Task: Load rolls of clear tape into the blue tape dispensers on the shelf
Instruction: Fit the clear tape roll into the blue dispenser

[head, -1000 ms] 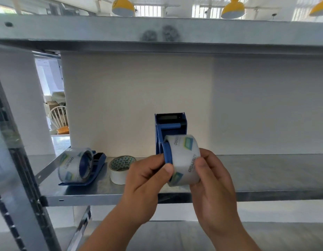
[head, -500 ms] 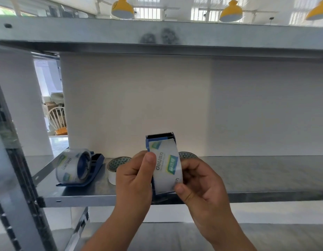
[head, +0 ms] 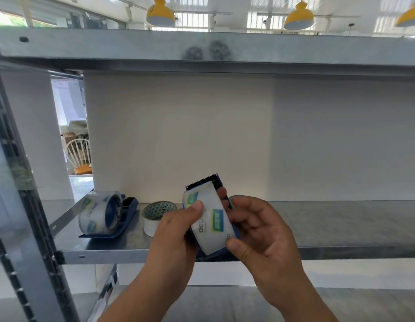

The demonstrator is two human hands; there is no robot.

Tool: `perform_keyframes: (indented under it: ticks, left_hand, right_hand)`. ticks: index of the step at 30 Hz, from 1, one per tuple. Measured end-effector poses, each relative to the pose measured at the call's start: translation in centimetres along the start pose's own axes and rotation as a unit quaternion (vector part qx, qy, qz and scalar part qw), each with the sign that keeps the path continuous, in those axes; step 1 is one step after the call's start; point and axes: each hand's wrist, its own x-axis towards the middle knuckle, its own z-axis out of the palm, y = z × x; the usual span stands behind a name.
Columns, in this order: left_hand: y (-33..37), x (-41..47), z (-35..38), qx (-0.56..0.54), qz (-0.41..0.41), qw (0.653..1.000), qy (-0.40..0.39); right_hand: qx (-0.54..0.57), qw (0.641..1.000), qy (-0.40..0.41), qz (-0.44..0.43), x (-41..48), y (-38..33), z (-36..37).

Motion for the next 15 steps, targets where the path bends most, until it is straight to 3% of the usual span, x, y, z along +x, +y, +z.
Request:
perform_keyframes:
  ticks: [5, 7, 10, 12, 15]
  left_hand:
    - [0.4, -1.0, 0.6, 0.147, 0.130, 0.980, -0.032]
    - [1.0, -1.5, 1.2, 0.224, 0.201, 0.952, -0.058]
    - [0.7, -1.5, 0.6, 0.324, 0.322, 0.883, -0.106]
    - [0.5, -1.5, 0.5, 0.315, 0.350, 0.871, -0.138]
    - [0.1, -1.3, -0.1, 0.250, 0.336, 0.889, -0.184]
  right_hand:
    - [-0.004, 1.000, -0.023, 0.005, -0.3, -1.2, 0.4]
    - [0.017, 1.000, -0.007, 0.002, -0.4, -1.5, 0.7]
    - [0.015, 1.000, 0.026, 0.004, -0.6, -1.8, 1.0]
    - [-0.005, 0.999, 0.042, -0.002, -0.8, -2.0, 1.1]
    - [-0.021, 0.999, 0.035, -0.002, -1.1, -2.3, 1.1]
